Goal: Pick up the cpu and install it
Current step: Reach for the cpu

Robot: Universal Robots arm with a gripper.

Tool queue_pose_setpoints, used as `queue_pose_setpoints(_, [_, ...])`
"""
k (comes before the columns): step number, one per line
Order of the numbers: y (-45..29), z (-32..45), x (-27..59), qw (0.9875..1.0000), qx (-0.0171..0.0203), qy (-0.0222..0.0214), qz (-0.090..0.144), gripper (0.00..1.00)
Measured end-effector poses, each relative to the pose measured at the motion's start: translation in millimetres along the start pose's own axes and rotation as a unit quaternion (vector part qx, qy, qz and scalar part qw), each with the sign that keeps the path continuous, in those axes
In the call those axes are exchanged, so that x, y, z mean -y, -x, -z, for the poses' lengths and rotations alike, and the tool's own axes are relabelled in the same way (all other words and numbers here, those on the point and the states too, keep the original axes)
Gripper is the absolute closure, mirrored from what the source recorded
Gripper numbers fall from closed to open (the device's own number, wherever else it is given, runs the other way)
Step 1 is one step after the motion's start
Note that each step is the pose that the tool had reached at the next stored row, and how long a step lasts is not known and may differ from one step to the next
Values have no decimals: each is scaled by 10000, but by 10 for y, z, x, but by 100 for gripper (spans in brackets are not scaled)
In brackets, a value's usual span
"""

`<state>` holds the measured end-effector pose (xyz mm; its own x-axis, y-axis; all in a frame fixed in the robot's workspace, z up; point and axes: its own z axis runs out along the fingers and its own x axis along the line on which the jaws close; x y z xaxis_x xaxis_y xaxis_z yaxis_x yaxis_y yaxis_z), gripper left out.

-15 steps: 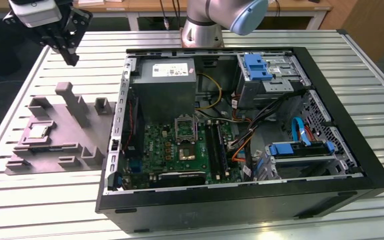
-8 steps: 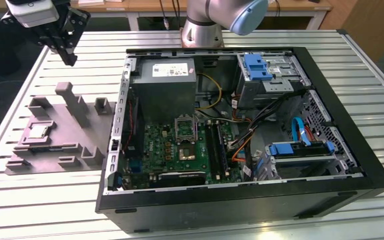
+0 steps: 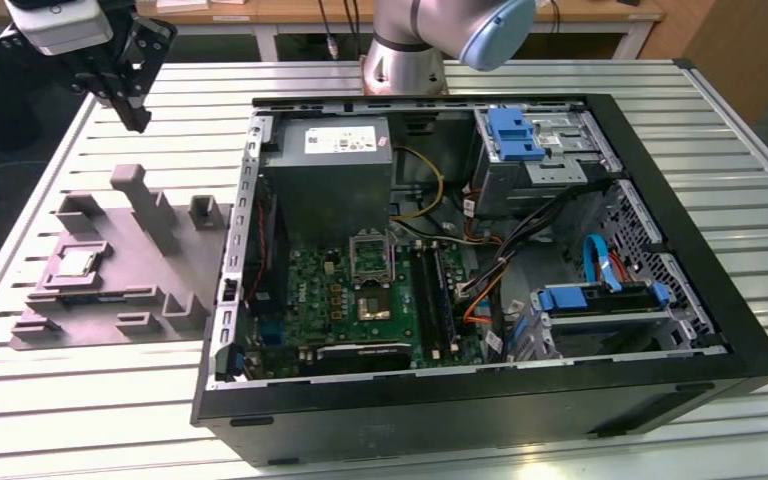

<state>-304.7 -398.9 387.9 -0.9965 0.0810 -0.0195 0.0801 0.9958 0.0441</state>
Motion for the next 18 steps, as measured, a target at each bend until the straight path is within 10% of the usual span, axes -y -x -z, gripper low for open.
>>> queue_pose_setpoints(18, [-94, -2, 8, 10000, 0, 0, 0, 89])
